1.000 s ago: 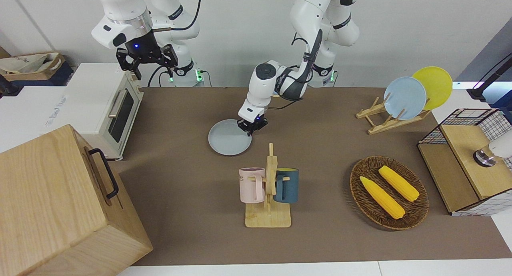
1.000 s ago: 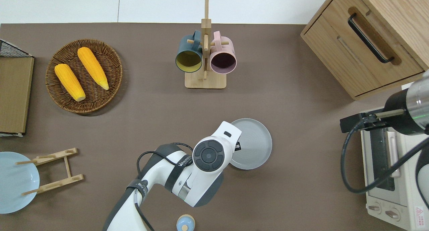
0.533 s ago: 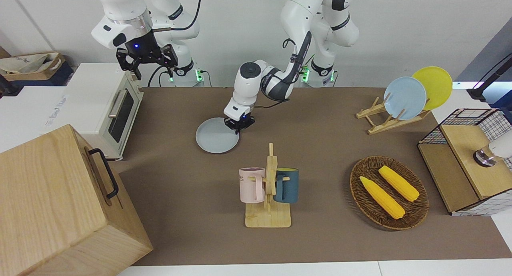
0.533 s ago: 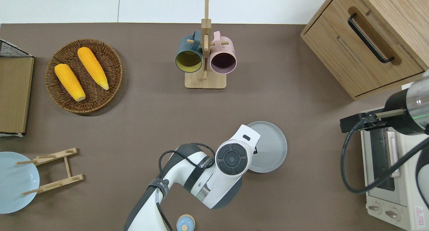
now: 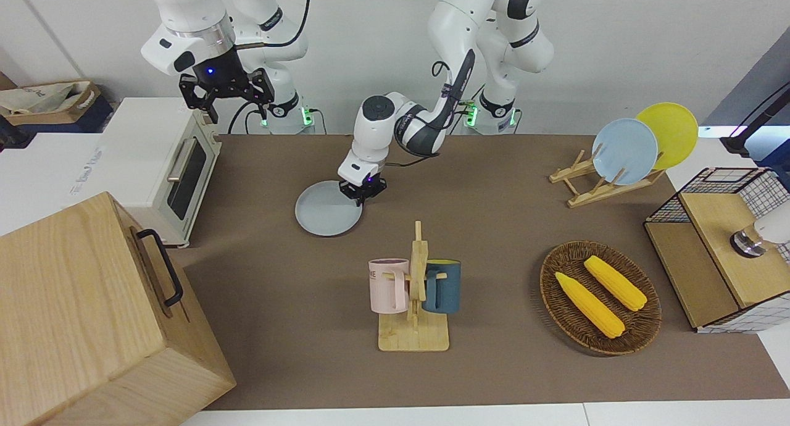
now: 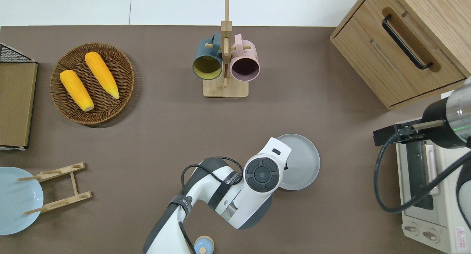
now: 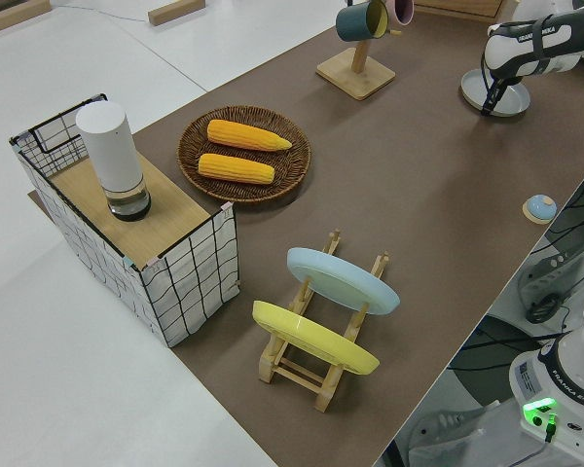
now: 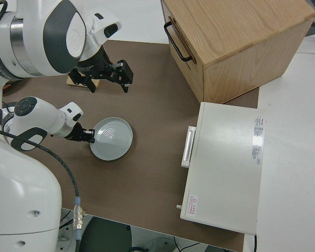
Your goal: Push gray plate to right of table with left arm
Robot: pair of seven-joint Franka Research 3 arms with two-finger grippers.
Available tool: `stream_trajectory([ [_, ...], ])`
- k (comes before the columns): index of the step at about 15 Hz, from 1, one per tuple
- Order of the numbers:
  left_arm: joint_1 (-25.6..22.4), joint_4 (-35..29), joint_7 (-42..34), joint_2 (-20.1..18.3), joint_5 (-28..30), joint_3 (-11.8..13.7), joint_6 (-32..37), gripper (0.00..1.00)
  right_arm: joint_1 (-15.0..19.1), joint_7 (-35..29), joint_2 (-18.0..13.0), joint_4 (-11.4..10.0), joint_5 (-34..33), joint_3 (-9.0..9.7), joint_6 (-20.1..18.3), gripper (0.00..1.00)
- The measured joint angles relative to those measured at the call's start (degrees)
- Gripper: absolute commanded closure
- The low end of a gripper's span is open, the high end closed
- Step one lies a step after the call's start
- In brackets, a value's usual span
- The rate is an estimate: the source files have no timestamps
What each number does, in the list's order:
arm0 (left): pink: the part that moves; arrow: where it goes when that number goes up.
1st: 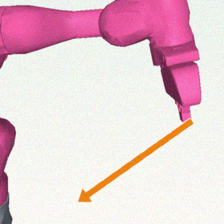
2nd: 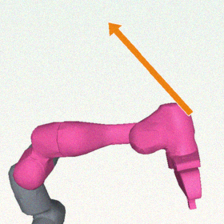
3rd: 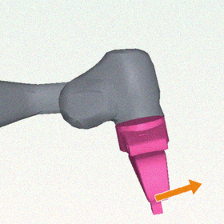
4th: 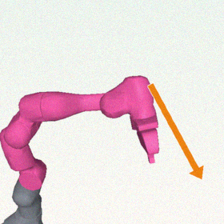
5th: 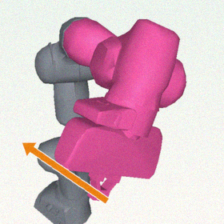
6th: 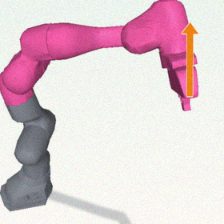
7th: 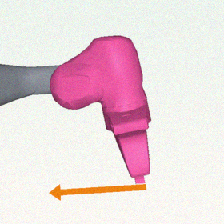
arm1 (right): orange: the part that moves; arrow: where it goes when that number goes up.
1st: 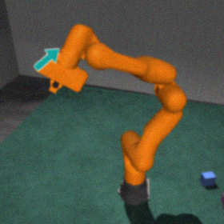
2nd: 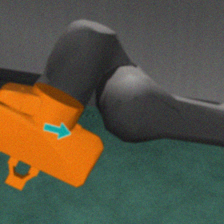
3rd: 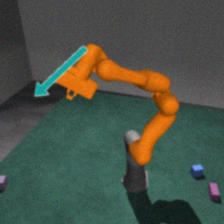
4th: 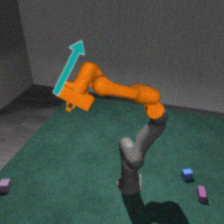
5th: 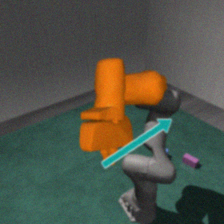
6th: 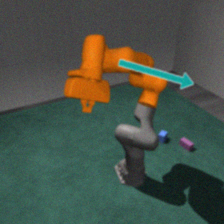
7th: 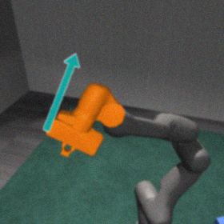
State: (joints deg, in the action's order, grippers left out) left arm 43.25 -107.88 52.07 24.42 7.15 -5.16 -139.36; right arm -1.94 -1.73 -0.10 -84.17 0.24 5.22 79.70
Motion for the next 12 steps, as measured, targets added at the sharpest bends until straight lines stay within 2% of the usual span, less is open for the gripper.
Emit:
stream_trajectory([
  [7, -0.45, 3.52, -0.43, 0.86, 0.0, 0.81, 5.78, 0.22, 0.0, 0.0, 0.0, 0.0, 0.0, 0.0, 0.0, 0.017],
  [12, -4.79, 4.3, -5.54, -3.04, 0.97, 1.02, 13.33, 0.18, 0.0, 0.0, 0.0, 0.0, 0.0, 0.0, 0.0, 0.017],
])
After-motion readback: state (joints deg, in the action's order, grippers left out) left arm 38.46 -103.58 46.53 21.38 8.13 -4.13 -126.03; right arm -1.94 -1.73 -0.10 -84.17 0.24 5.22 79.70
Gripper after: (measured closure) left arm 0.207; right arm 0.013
